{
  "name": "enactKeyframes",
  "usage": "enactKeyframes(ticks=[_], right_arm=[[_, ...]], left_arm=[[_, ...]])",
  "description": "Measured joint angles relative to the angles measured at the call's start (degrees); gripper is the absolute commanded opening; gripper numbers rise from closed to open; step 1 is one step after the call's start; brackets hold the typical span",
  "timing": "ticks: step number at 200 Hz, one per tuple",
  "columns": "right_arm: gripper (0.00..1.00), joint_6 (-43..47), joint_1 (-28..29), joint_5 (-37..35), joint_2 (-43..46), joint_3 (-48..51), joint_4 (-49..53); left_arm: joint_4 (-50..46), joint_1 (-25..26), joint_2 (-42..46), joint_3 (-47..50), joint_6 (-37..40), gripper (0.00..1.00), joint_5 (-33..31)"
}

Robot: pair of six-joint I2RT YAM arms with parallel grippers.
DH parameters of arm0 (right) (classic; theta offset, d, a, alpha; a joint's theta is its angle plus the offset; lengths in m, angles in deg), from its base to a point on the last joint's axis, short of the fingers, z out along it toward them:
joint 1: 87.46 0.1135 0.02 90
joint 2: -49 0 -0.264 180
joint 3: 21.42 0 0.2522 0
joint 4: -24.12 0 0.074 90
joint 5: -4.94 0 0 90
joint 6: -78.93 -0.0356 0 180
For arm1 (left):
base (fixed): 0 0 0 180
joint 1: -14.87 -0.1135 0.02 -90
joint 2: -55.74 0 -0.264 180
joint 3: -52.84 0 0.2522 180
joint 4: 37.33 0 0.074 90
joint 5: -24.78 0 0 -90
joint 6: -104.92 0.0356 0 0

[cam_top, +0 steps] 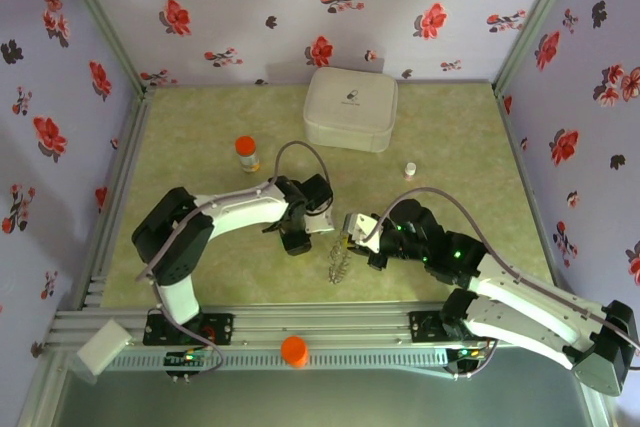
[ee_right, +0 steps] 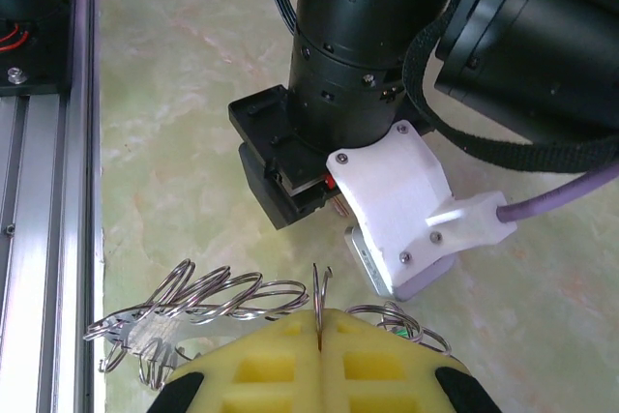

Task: Put the keys on the keyring

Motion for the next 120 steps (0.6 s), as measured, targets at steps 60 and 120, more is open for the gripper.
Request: enactKeyframes(ticks=[60,120], right_arm=[[0.00,0.0,0.0,0.2,0.0,0.0,0.0],[0.00,0.0,0.0,0.2,0.0,0.0,0.0]], left_arm=[[-0.5,0.0,-1.8,-0.9,0.2,0.33,-2.2],[-1.0,0.0,-2.0,-0.9,0.2,0.35,-3.4]])
